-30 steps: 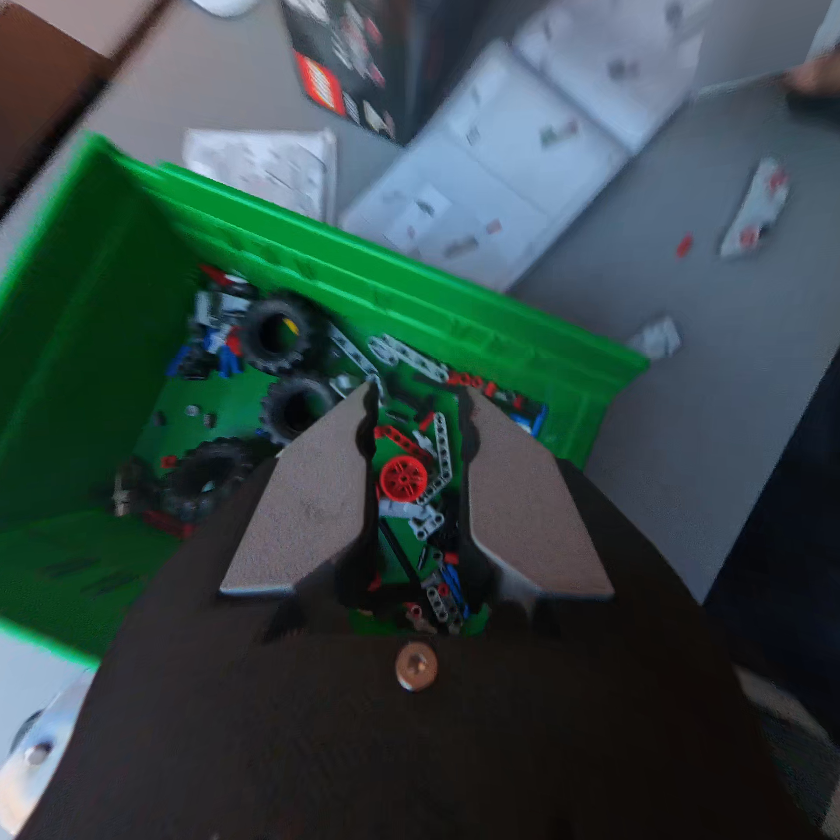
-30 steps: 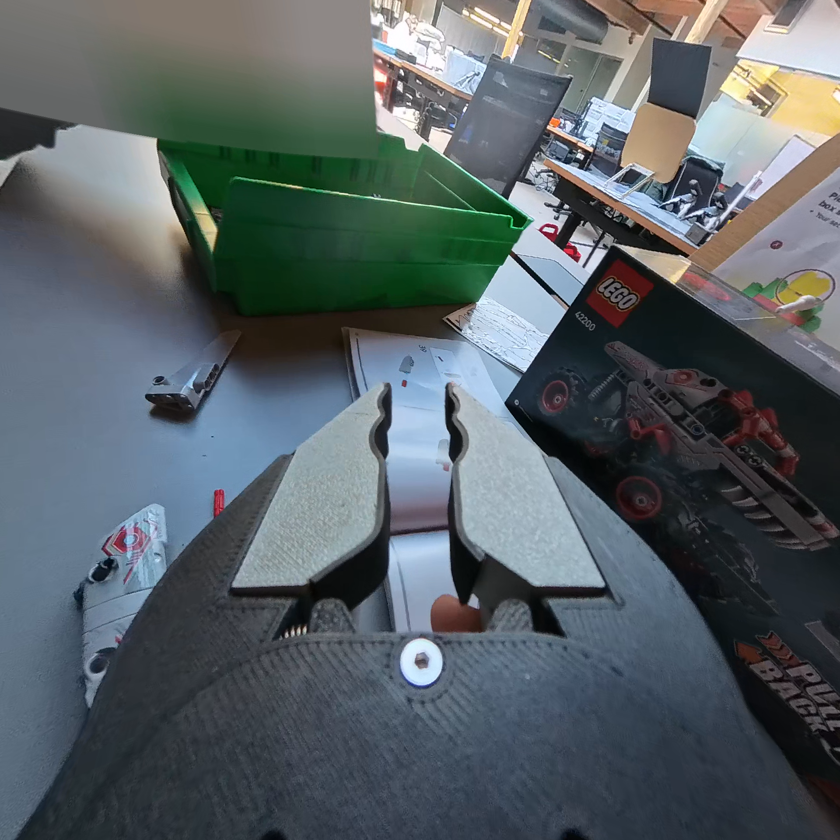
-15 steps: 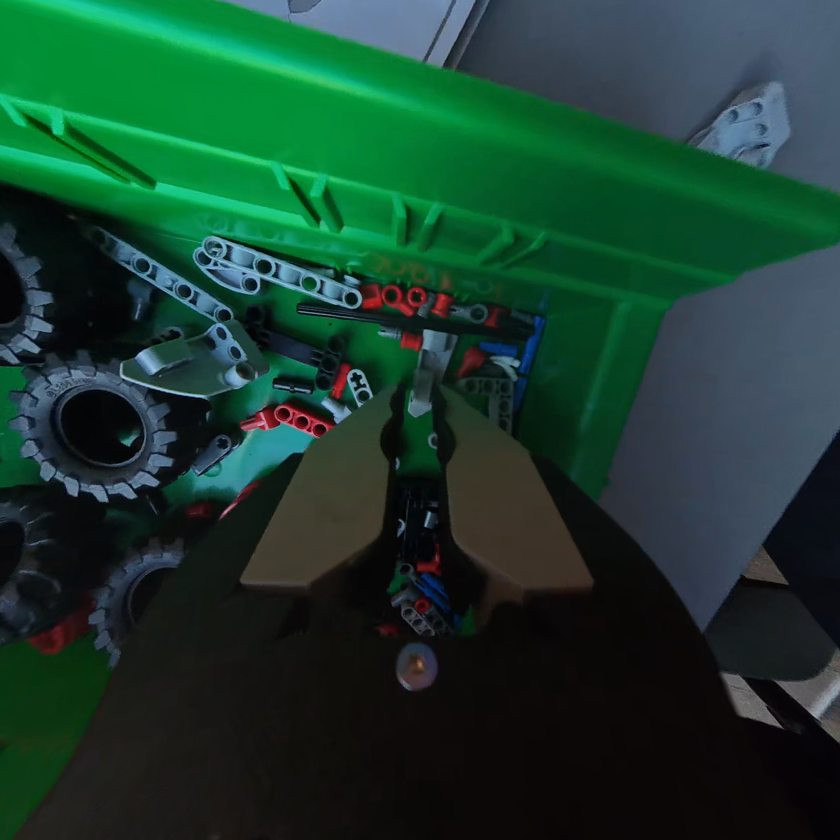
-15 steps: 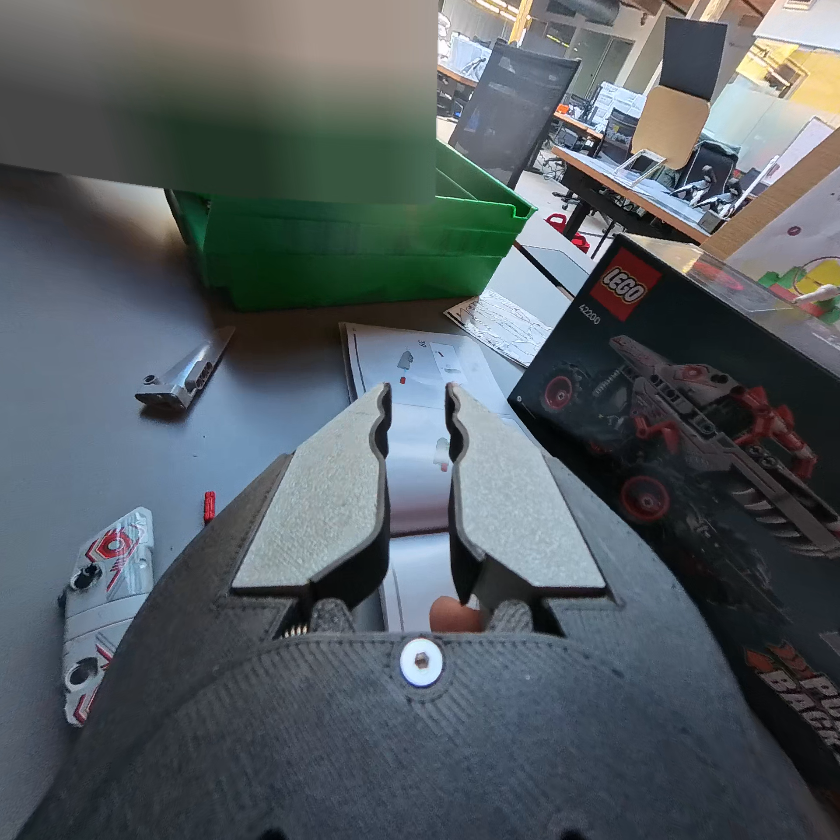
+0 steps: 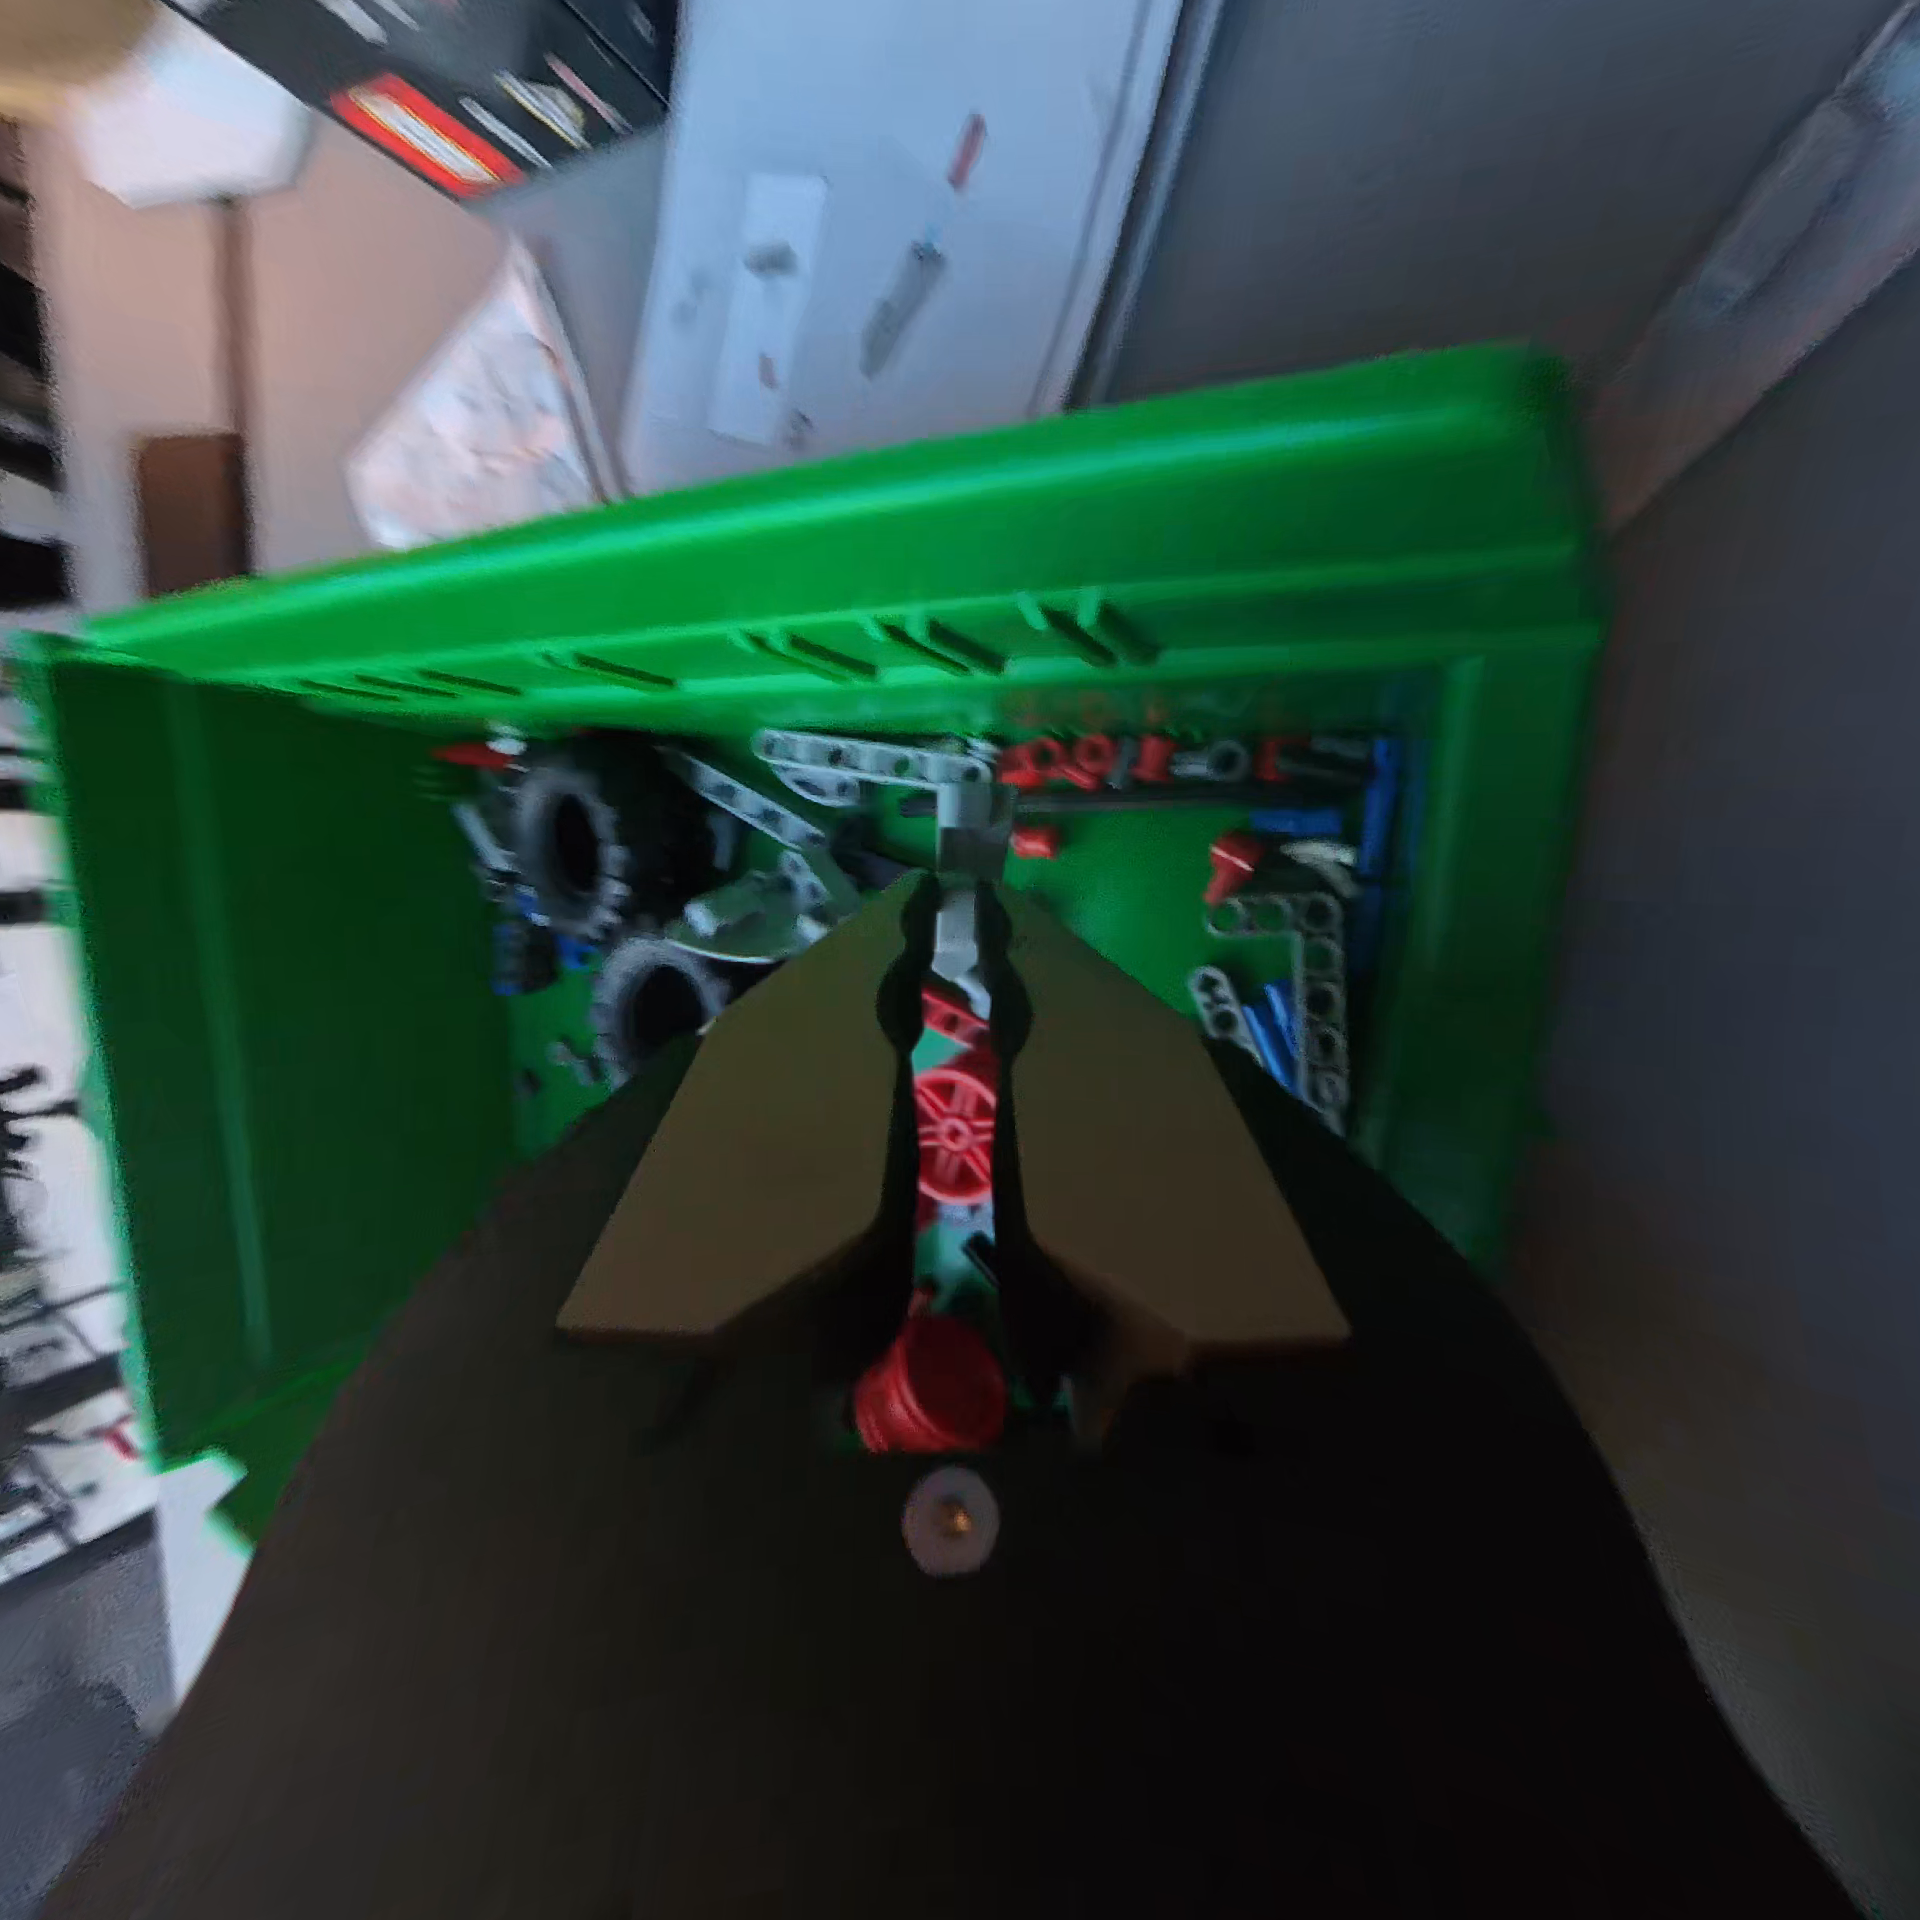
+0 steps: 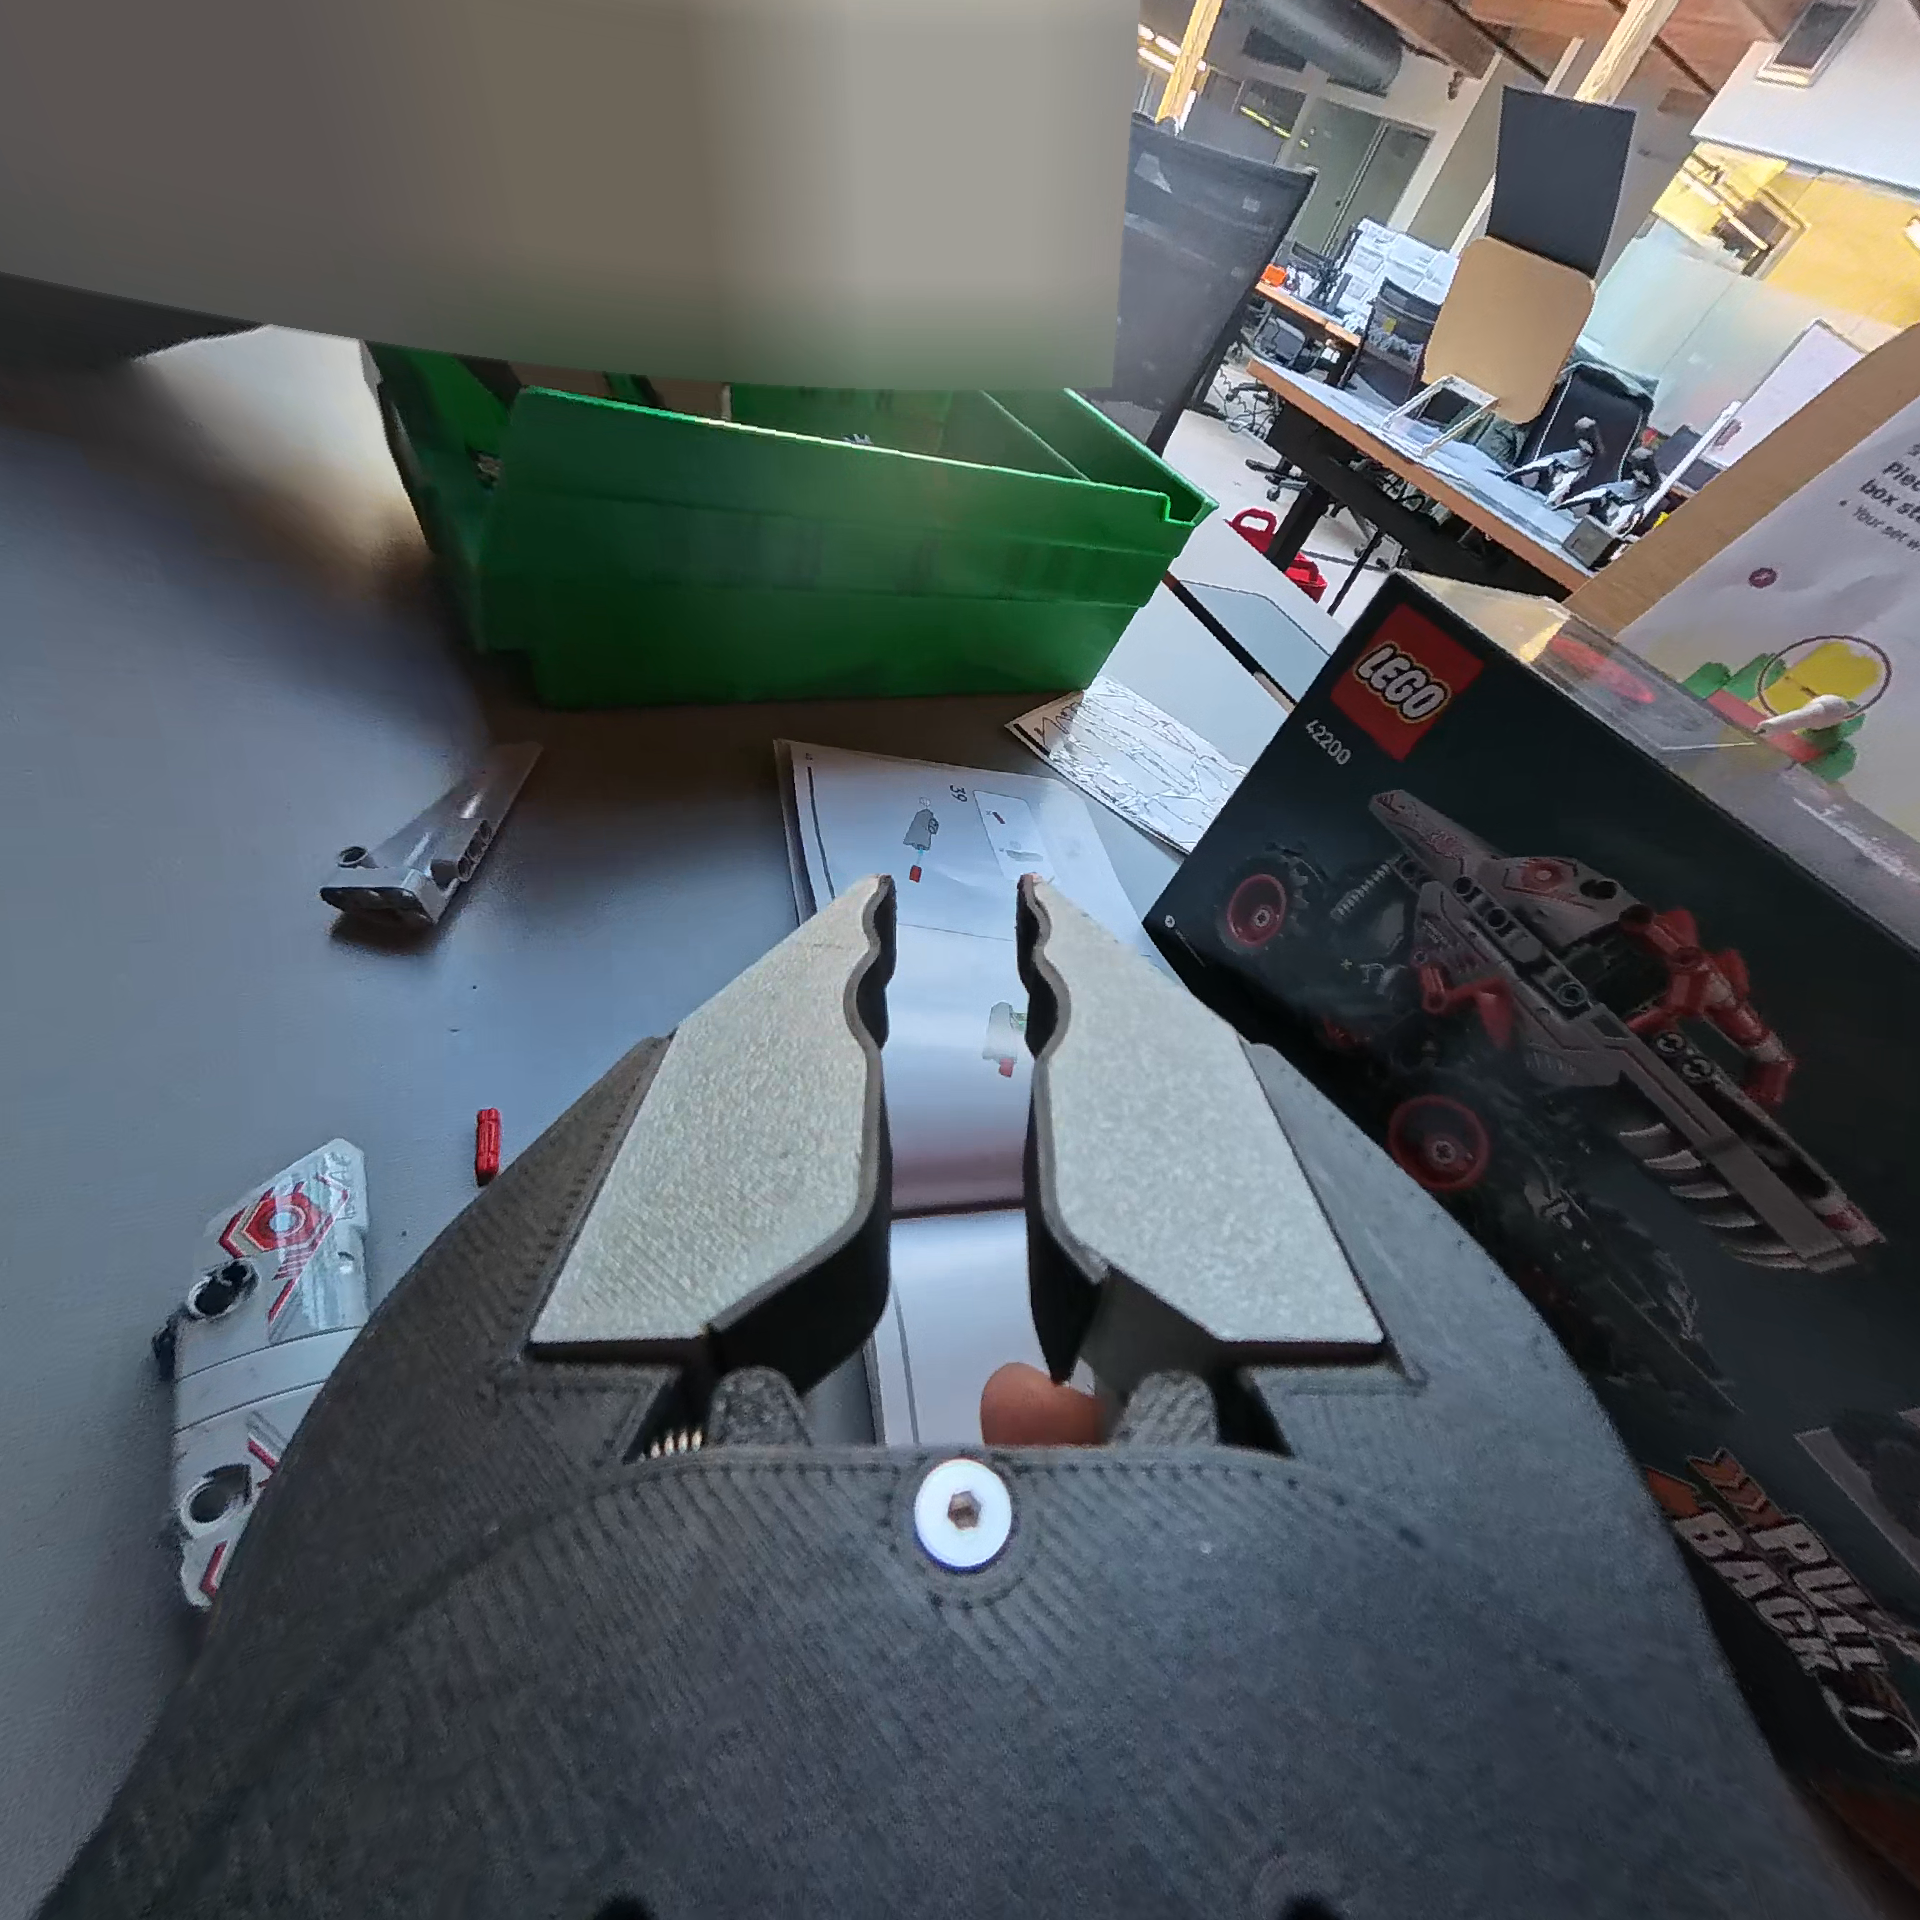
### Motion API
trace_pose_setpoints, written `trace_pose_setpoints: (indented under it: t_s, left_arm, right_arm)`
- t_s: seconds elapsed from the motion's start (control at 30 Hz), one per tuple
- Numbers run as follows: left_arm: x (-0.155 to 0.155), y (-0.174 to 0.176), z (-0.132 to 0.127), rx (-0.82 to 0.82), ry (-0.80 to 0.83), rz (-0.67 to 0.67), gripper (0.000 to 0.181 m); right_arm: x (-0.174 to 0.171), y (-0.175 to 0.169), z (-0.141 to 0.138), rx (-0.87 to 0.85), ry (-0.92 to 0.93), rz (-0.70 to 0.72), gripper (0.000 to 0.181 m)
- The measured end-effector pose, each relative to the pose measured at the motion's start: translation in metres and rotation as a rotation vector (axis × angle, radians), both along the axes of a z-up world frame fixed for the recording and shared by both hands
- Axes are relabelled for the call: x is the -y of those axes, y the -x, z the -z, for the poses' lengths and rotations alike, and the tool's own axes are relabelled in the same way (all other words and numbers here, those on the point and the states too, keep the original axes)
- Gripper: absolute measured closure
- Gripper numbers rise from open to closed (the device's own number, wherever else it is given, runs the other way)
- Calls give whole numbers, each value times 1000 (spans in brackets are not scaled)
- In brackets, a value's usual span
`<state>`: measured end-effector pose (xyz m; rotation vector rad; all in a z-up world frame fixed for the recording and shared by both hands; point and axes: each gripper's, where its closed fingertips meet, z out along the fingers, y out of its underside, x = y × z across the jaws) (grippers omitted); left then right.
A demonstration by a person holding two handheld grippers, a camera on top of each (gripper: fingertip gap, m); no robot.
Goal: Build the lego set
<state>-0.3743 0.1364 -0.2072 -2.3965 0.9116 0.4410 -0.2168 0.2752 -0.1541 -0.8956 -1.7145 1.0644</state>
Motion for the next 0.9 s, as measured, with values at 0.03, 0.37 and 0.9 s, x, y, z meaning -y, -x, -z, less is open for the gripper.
trace_pose_setpoints:
  t_s: [0.03,0.37,0.9]
  left_arm:
    - [-5,1,-11,1,-76,10,176]
    - [-9,-32,-115,335,-625,233,176]
    - [-18,-54,-111,10,-710,305,177]
  right_arm:
    - [0,0,0,-3,-3,0,161]
    - [1,-3,-7,-26,-12,2,162]
    - [11,2,-15,-22,83,-31,156]
